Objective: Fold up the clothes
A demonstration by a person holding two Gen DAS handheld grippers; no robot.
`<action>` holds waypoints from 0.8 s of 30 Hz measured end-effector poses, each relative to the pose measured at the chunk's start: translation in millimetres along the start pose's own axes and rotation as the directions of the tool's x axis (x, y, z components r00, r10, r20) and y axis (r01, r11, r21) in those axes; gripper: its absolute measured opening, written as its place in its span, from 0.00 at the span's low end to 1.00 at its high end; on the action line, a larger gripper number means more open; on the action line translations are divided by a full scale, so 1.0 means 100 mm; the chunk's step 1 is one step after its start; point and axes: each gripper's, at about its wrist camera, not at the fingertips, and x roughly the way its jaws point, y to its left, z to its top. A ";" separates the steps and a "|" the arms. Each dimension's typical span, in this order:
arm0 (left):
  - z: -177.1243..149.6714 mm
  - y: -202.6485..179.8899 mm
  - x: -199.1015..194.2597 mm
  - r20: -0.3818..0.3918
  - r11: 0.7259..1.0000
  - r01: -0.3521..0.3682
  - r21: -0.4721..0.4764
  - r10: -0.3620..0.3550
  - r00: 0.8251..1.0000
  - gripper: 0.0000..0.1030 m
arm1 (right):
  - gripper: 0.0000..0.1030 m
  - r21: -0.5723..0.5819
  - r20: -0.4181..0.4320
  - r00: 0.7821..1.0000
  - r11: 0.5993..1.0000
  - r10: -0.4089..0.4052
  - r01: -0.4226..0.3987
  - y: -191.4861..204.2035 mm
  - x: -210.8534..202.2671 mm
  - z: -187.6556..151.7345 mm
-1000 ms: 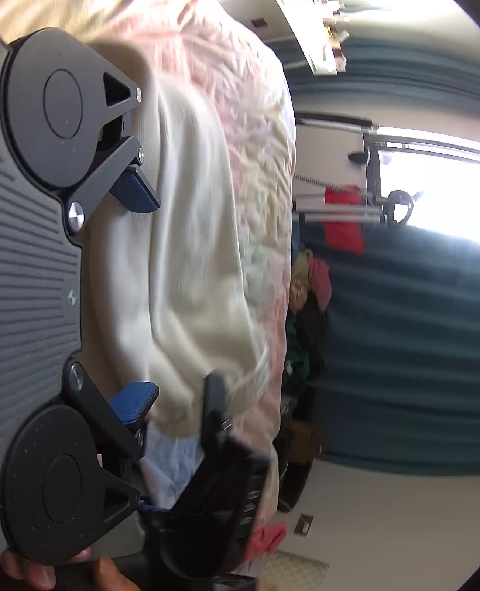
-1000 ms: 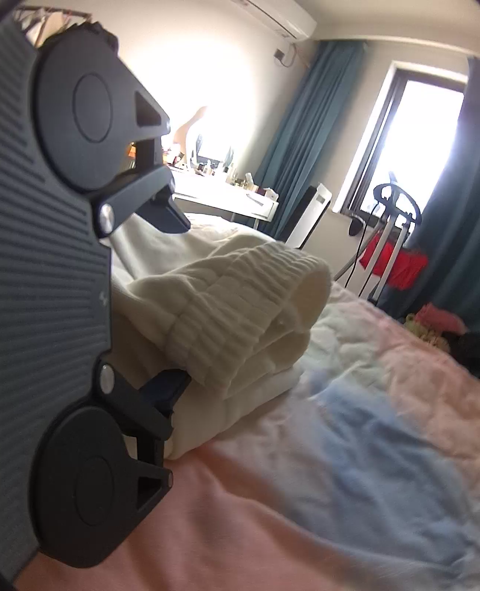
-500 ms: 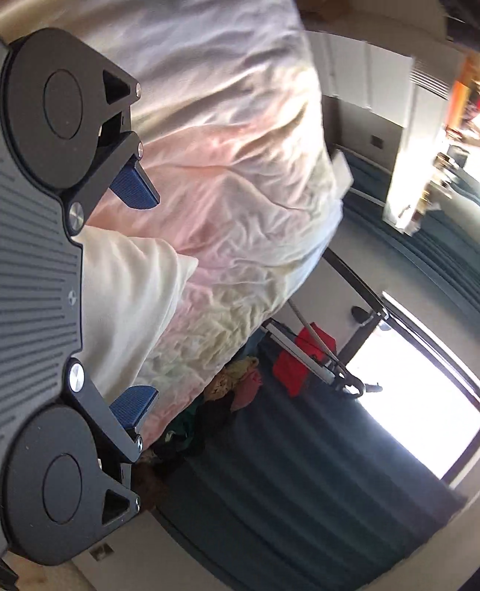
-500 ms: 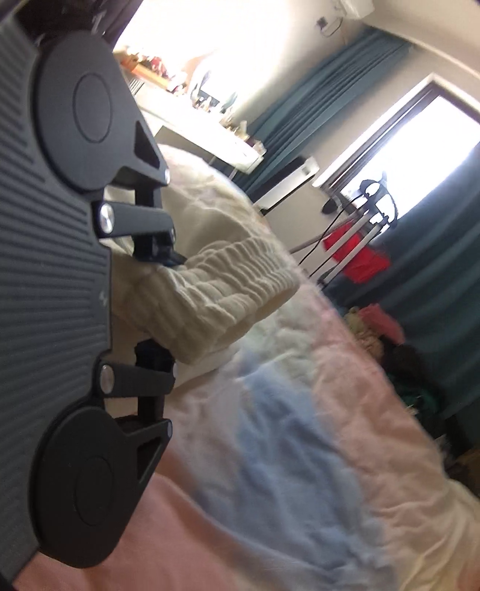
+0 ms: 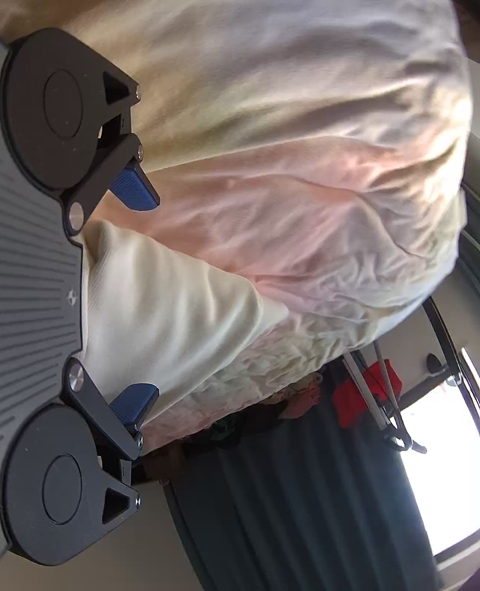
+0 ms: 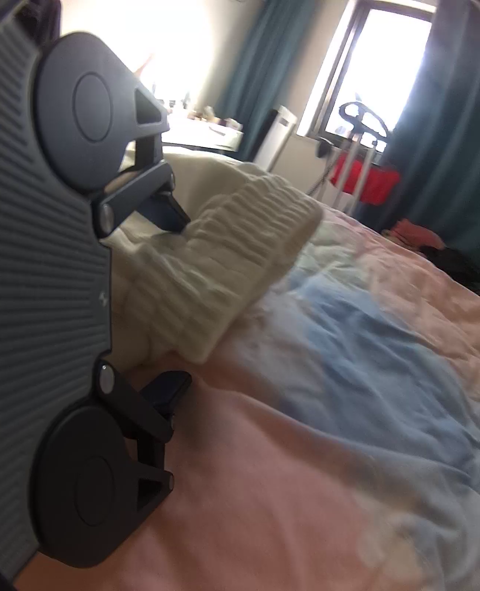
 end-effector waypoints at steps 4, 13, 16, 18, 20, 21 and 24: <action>-0.03 0.12 0.10 -0.034 0.999 0.003 -0.054 -0.005 0.999 0.98 | 0.88 -0.060 -0.054 0.998 0.998 -0.010 0.006 0.07 0.15 -0.10; -0.15 0.10 0.22 -0.047 1.000 0.020 -0.003 -0.020 0.999 0.88 | 0.75 -0.156 -0.020 0.999 0.987 0.028 -0.030 0.19 0.13 -0.20; -0.19 0.04 0.18 -0.042 0.999 0.014 0.033 -0.013 0.999 0.81 | 0.53 -0.192 0.004 1.000 0.981 -0.004 0.005 0.25 0.09 -0.22; -0.22 -0.01 0.12 -0.032 0.998 0.005 0.066 -0.003 0.999 0.72 | 0.42 -0.205 0.021 1.000 0.979 -0.001 0.005 0.35 -0.01 -0.23; -0.23 -0.05 0.06 -0.025 0.995 0.015 0.096 -0.012 1.000 0.63 | 0.35 -0.211 0.035 0.999 0.977 0.001 0.006 0.44 -0.13 -0.22; -0.24 -0.08 0.04 -0.027 0.993 0.019 0.118 -0.015 1.000 0.57 | 0.34 -0.216 0.041 0.999 0.976 0.003 0.006 0.48 -0.22 -0.22; -0.20 -0.27 -0.02 -0.075 0.990 0.055 0.129 -0.046 0.996 0.46 | 0.32 -0.262 0.055 0.998 0.965 0.013 0.002 0.65 -0.48 -0.16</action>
